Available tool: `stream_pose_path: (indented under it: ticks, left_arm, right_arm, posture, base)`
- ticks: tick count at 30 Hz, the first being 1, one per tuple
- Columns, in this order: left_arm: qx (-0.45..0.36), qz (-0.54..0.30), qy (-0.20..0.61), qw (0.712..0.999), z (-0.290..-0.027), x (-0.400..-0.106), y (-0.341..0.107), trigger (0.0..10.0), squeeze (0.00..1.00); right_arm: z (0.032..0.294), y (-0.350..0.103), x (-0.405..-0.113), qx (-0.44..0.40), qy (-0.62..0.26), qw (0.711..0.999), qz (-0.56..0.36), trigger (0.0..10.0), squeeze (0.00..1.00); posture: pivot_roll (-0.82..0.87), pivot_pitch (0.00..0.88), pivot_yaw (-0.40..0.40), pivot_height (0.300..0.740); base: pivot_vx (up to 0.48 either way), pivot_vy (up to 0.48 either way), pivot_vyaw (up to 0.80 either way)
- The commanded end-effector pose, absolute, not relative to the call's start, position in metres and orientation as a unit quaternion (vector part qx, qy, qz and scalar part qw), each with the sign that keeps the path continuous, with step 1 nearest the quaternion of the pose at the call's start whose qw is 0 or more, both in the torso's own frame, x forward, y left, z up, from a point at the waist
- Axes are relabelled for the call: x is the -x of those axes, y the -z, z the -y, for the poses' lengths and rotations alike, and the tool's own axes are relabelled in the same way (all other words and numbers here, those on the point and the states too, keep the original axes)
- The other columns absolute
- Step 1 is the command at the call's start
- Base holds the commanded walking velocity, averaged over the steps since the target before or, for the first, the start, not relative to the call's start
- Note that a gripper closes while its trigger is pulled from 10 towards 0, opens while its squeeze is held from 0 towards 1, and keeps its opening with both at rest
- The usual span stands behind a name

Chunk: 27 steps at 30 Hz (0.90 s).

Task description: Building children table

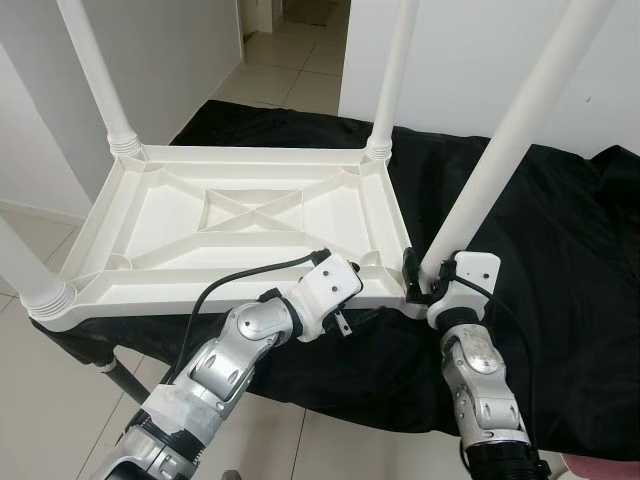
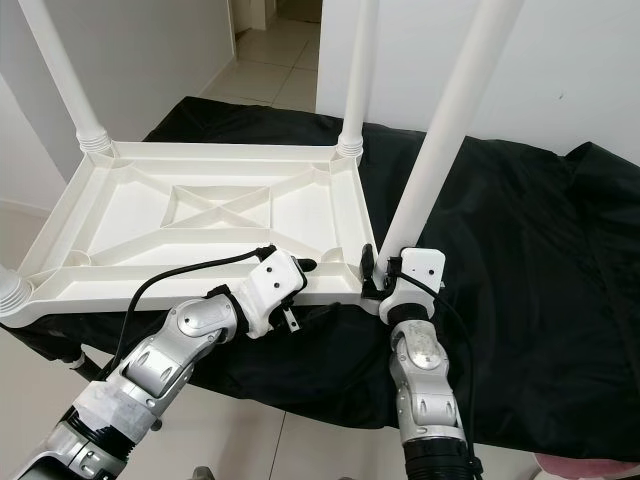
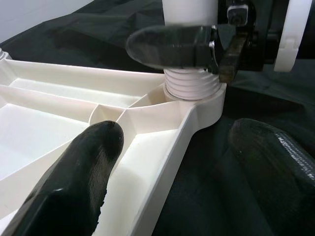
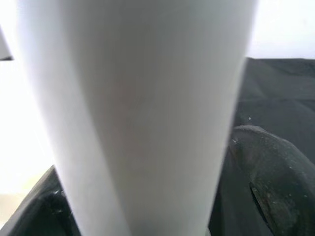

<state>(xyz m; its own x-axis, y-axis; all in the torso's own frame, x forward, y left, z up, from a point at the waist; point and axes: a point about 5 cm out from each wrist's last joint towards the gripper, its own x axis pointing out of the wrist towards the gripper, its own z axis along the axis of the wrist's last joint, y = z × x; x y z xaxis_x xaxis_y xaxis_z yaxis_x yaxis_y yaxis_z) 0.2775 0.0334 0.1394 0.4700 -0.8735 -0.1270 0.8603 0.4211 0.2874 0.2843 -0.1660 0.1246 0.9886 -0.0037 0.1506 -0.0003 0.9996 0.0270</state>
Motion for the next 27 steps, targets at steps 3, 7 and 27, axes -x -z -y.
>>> stream_pose_path:
  ticks: [3,7,27]
  left_arm:
    - [-0.159,0.028,0.524,0.837,-0.034,-0.275,-0.140,10.0,0.00]
    - [-0.162,0.031,0.532,0.831,-0.032,-0.274,-0.139,10.0,0.00]
    - [-0.157,0.020,0.539,0.828,-0.033,-0.268,-0.137,10.0,0.00]
  right_arm:
    - [0.168,-0.124,-0.283,-0.021,-0.020,0.996,0.081,10.0,0.00]
    - [0.174,-0.125,-0.279,-0.009,-0.116,0.989,0.086,10.0,0.00]
    - [0.188,-0.129,-0.294,0.074,-0.269,0.958,0.070,0.7,0.00]
  posture:
    - [-0.03,0.000,-0.041,0.740]
    - [-0.03,0.000,-0.026,0.740]
    - [-0.03,0.000,-0.031,0.740]
  base:
    - [0.000,0.000,0.00]
    - [0.000,0.000,0.00]
    - [0.000,0.000,0.00]
